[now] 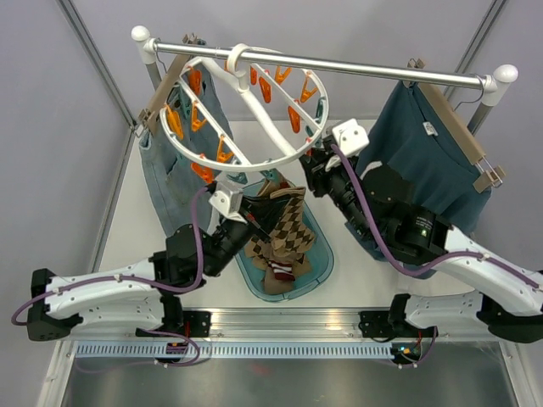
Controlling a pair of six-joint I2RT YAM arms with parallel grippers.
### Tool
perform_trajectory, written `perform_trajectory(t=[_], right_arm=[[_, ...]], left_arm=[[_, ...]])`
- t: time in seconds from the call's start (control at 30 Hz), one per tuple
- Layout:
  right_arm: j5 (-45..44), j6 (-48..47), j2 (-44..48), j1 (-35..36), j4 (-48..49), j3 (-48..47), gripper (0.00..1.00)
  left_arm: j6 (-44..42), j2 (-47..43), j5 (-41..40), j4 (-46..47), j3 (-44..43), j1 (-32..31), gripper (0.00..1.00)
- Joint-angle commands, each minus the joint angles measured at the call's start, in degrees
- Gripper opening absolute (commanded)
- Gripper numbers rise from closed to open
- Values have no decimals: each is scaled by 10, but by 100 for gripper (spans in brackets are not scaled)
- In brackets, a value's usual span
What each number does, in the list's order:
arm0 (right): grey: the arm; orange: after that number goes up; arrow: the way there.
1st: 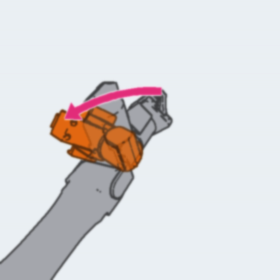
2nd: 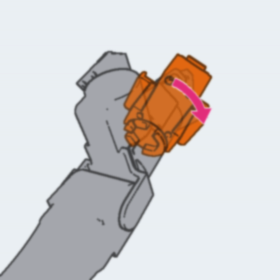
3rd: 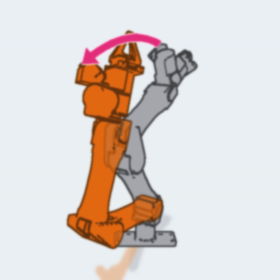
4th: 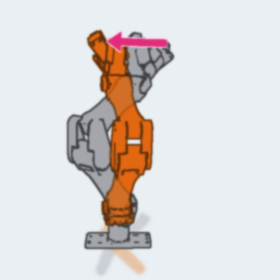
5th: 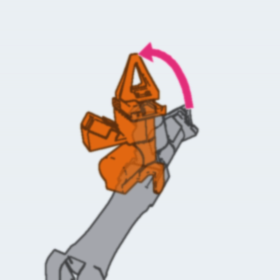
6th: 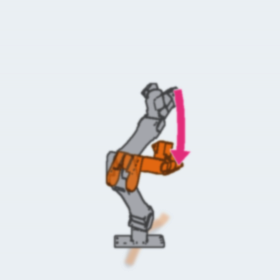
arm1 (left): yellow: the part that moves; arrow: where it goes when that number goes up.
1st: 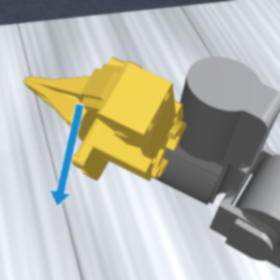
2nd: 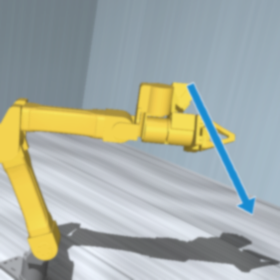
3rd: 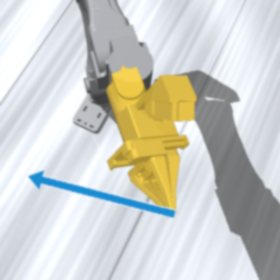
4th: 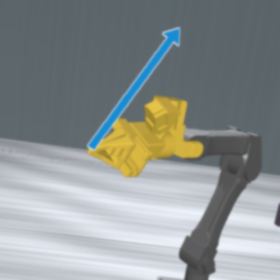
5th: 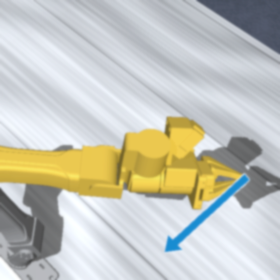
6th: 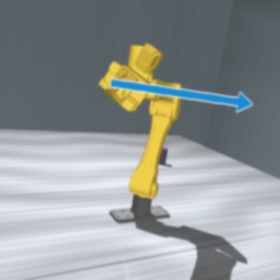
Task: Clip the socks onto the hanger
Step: Open the clamp at the hanger.
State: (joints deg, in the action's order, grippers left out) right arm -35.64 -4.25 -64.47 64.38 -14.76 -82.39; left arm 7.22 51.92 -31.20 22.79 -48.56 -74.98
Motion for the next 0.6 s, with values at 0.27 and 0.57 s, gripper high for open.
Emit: perform_trajectory(t=[0.27, 0.57], right_arm=[[-79, 40, -27, 85, -57, -58, 1], [-50, 40, -15, 88, -60, -53, 1]], left_arm=[[29, 44, -23, -25, -37, -2, 2], [-4, 36, -38, 22, -18, -2, 2]])
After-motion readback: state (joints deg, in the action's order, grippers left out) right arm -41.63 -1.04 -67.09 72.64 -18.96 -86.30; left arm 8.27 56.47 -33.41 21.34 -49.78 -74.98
